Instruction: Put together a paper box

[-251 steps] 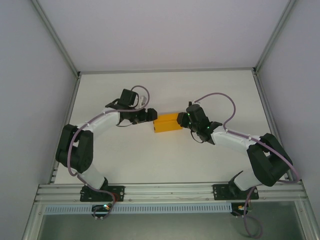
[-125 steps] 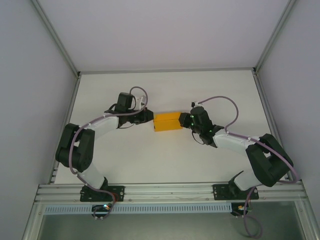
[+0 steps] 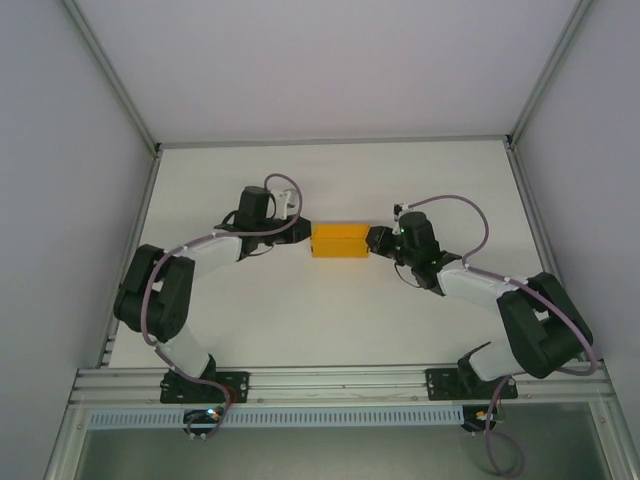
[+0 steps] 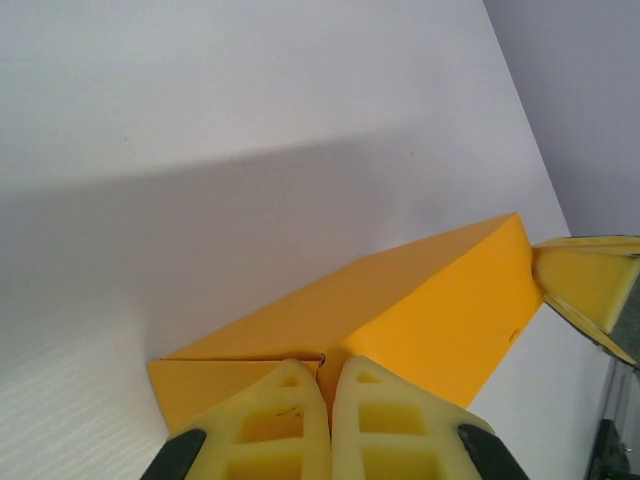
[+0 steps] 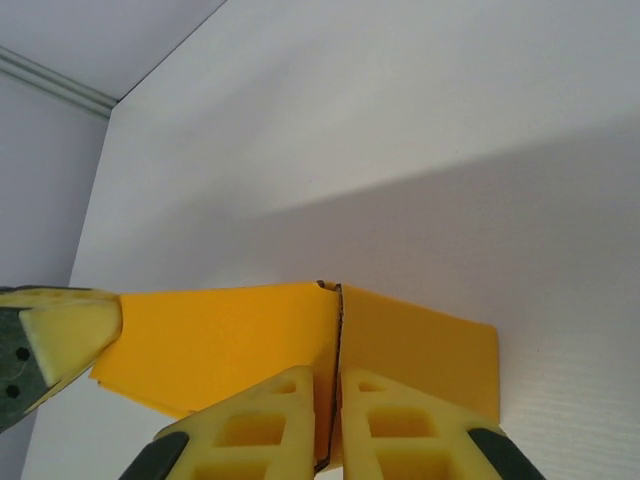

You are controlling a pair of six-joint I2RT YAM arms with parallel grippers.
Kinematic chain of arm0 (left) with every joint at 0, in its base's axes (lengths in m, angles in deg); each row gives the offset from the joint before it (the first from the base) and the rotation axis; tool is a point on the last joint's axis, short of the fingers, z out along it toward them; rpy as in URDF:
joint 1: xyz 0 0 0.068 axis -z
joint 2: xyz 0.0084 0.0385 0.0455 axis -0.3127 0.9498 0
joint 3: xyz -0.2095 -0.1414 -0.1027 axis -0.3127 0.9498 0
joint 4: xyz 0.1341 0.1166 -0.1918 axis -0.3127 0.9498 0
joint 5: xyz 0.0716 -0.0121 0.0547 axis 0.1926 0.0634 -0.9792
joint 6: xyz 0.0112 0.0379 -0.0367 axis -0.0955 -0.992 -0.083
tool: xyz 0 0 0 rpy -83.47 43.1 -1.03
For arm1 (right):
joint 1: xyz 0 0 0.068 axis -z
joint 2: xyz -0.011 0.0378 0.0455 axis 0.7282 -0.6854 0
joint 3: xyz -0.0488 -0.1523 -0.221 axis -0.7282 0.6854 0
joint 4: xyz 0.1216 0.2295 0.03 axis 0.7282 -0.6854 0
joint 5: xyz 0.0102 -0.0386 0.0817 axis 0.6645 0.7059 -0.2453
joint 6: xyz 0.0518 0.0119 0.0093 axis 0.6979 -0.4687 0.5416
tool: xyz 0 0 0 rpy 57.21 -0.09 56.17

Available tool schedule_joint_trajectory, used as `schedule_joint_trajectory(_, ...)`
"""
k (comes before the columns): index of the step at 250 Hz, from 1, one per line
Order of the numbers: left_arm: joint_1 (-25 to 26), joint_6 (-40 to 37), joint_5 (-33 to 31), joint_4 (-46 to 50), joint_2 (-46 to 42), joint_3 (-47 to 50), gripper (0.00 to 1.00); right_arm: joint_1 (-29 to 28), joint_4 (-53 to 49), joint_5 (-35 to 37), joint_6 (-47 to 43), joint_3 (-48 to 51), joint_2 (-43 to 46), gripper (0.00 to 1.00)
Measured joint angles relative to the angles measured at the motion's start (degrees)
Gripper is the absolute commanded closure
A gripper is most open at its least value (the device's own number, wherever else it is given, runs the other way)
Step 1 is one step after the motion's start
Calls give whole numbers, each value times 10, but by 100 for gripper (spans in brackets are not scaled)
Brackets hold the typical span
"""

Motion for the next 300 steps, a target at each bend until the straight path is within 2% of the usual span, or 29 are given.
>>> schedule_joint_trajectory(24, 7, -13, -12, 4, 1, -9, 100, 9, -70, -10, -38, -26, 9, 43)
schedule_joint_trajectory(42, 10, -21, -17, 13, 3, -17, 100, 16, -132, -16, -91, -53, 18, 15)
schedule_joint_trajectory(48, 10, -24, -17, 16, 4, -19, 100, 17, -150, -19, -116, -63, 21, 2)
schedule_joint_trajectory(51, 10, -25, -17, 17, 4, -20, 100, 19, -160, -22, -131, -70, 23, 0)
schedule_joint_trajectory(116, 12, -54, -21, 52, 5, -38, 100, 21, -291, -122, -516, -202, 27, 0)
schedule_joint_trajectory(144, 14, -62, -25, 62, 5, -43, 100, 14, -342, -155, -666, -256, -15, 0)
schedule_joint_trajectory(172, 14, -67, -25, 72, 7, -49, 100, 4, -372, -167, -772, -287, -68, 0)
schedule_joint_trajectory(210, 14, -73, -25, 80, 9, -56, 100, 0, -407, -170, -846, -320, -133, 0)
schedule_joint_trajectory(250, 14, -78, -25, 89, 12, -63, 98, -10, -421, -158, -878, -361, -198, 0)
schedule_joint_trajectory(281, 14, -80, -24, 94, 16, -68, 95, -20, -433, -144, -895, -383, -238, 7)
schedule_joint_trajectory(300, 14, -80, -23, 94, 17, -70, 92, -24, -445, -143, -903, -395, -255, 15)
